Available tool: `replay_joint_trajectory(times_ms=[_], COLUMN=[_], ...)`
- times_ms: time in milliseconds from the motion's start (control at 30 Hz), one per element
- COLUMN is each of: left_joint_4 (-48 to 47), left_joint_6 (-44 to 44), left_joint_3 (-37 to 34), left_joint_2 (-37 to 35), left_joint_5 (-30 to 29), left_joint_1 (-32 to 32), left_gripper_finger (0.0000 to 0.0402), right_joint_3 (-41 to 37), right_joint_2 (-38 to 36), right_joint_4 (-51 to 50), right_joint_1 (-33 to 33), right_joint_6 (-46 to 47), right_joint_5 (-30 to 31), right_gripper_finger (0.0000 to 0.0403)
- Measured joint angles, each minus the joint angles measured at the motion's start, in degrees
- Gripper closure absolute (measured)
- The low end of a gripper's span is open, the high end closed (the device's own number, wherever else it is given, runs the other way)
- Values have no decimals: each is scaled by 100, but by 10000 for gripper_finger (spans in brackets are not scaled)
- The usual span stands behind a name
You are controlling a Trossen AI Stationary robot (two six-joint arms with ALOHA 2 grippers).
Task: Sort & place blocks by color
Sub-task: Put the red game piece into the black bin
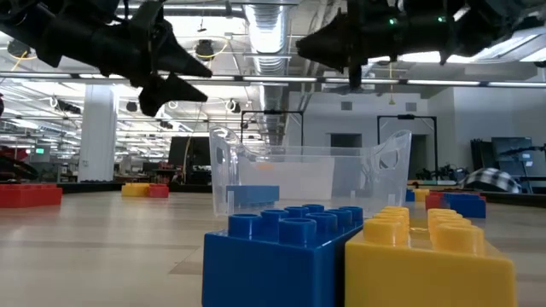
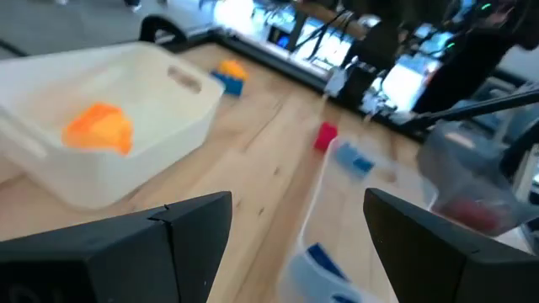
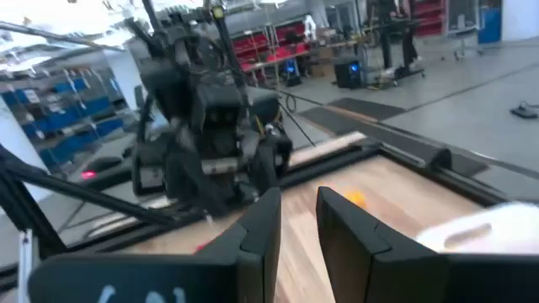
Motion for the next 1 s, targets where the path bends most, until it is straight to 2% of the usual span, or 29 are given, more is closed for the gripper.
replay_joint_trajectory(times_ms=[133, 300, 433, 600, 800, 1000], left_joint_4=[-371, -723, -1346, -2097, -4260, -5982], left_joint_6=[-121, -353, -784, -1137, -1414, -1223], left_joint_3=[0, 0, 2, 53, 1139, 2265], left_joint_2=[0, -15, -46, -44, -37, -37], left_joint_5=[-251, -238, -240, -331, -713, -1108], left_joint_1=[-106, -118, -118, -97, -72, -8], left_gripper_finger=[143, 143, 143, 143, 143, 143], right_joint_3=[194, 316, 313, 313, 316, 316], right_joint_2=[2, -1, 0, 0, -50, -50], right_joint_4=[-139, -252, -875, -877, -615, -493], right_joint_1=[-104, -83, 65, 229, 421, 715], right_joint_6=[-166, -181, -175, -163, -179, -181], right_joint_5=[-36, -40, 16, 242, 242, 241], right_gripper_finger=[302, 302, 302, 302, 302, 302])
